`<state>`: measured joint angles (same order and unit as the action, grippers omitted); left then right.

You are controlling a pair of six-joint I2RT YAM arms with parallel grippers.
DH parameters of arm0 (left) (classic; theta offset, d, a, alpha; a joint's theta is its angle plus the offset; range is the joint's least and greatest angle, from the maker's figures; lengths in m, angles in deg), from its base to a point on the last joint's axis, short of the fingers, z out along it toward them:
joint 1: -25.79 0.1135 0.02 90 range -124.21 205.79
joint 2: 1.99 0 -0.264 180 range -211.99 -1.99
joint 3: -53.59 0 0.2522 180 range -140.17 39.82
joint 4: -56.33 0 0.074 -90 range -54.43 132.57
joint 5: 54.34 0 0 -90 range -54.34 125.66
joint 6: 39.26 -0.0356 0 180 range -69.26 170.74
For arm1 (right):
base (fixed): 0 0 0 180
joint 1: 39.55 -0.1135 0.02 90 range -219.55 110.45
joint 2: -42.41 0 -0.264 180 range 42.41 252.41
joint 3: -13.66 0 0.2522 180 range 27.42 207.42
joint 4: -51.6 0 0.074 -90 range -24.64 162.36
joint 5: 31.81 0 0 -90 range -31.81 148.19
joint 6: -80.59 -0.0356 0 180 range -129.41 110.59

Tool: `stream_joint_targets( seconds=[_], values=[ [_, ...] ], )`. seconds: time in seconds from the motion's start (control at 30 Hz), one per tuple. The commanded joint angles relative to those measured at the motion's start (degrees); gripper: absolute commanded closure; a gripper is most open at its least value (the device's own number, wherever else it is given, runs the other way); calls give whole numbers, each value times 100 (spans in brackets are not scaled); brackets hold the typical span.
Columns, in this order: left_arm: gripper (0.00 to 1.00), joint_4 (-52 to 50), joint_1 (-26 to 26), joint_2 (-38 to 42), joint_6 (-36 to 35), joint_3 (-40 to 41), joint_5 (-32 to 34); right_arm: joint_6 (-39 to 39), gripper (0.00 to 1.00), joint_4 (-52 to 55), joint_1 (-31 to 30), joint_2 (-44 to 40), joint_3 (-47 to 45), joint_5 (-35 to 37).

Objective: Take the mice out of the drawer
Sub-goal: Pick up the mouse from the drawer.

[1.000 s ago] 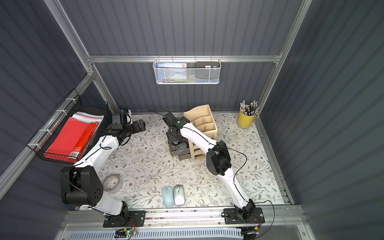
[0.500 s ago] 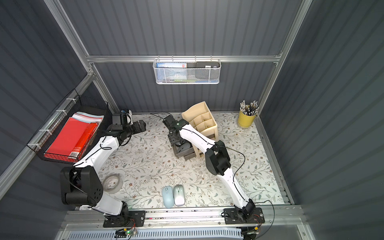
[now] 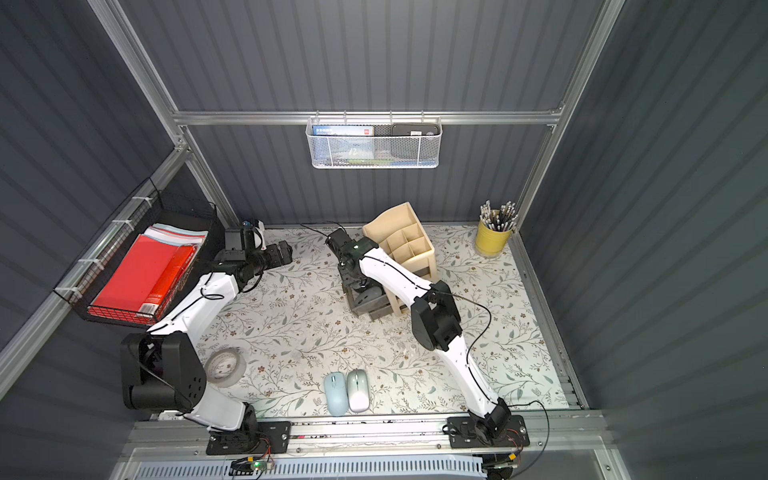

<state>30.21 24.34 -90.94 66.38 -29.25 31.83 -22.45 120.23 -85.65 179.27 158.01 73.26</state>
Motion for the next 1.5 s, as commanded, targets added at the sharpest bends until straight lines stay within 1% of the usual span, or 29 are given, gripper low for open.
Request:
stream_joint_targets(
  seconds=[0.0, 0.13, 0.17, 0.2, 0.23, 0.33, 0.47, 0.5, 0.67, 0.8, 0.83, 0.87, 1.0, 1.1, 1.17, 1.23, 1.3, 1.33, 1.37, 1.4, 1.47],
  values=[
    [1, 49, -4, 167, -78, 52, -106, 115, 66, 468, 111, 46, -68, 384],
    [0, 39, -4, 156, -88, 50, -132, 185, 66, 369, 111, -169, -75, 440],
    [0, 41, -4, 150, -89, 53, -143, 223, 64, 338, 113, -217, -104, 420],
    [1, 41, -4, 150, -97, 57, -151, 295, 58, 294, 111, -253, -153, 369],
    [1, 40, -7, 150, -105, 53, -169, 357, 47, 296, 111, -259, -158, 351],
    [1, 45, -4, 158, -103, 63, -164, 435, 29, 426, 111, -222, -130, 400],
    [0, 49, -4, 141, -107, 68, -183, 499, 19, 530, 111, -171, -130, 384],
    [1, 56, -4, 141, -113, 67, -201, 517, 15, 542, 111, -153, -137, 365],
    [1, 58, -9, 127, -112, 78, -220, 577, 14, 618, 127, -10, -166, 536],
    [0, 58, -4, 119, -114, 74, -233, 691, 13, 778, 179, 163, -56, 374],
    [0, 59, -4, 128, -114, 80, -240, 710, 14, 800, 214, 186, -17, 287],
    [1, 61, -4, 115, -114, 79, -238, 727, 17, 807, 240, 192, -24, 256],
    [1, 66, -4, 106, -97, 78, -271, 770, 38, 850, 308, 172, -20, 299],
    [1, 64, -4, 87, -105, 62, -294, 838, 44, 880, 343, 141, -21, 204],
    [1, 56, -4, 71, -93, 57, -310, 840, 52, 887, 368, 115, -15, 232],
    [1, 58, -4, 62, -92, 53, -318, 847, 53, 856, 392, 52, -15, 224],
    [1, 58, -4, 62, -88, 55, -325, 907, 53, 798, 407, -38, -20, 194],
    [1, 58, -4, 62, -92, 57, -327, 963, 47, 797, 418, -66, -19, 131],
    [1, 58, -4, 53, -90, 57, -328, 1026, 37, 820, 406, -89, -15, 93],
    [1, 58, -11, 52, -90, 59, -324, 1055, 31, 847, 410, -111, -13, 101],
    [0, 50, -4, 48, -100, 52, -328, 1138, 21, 953, 403, -127, -50, 88]
  ],
)
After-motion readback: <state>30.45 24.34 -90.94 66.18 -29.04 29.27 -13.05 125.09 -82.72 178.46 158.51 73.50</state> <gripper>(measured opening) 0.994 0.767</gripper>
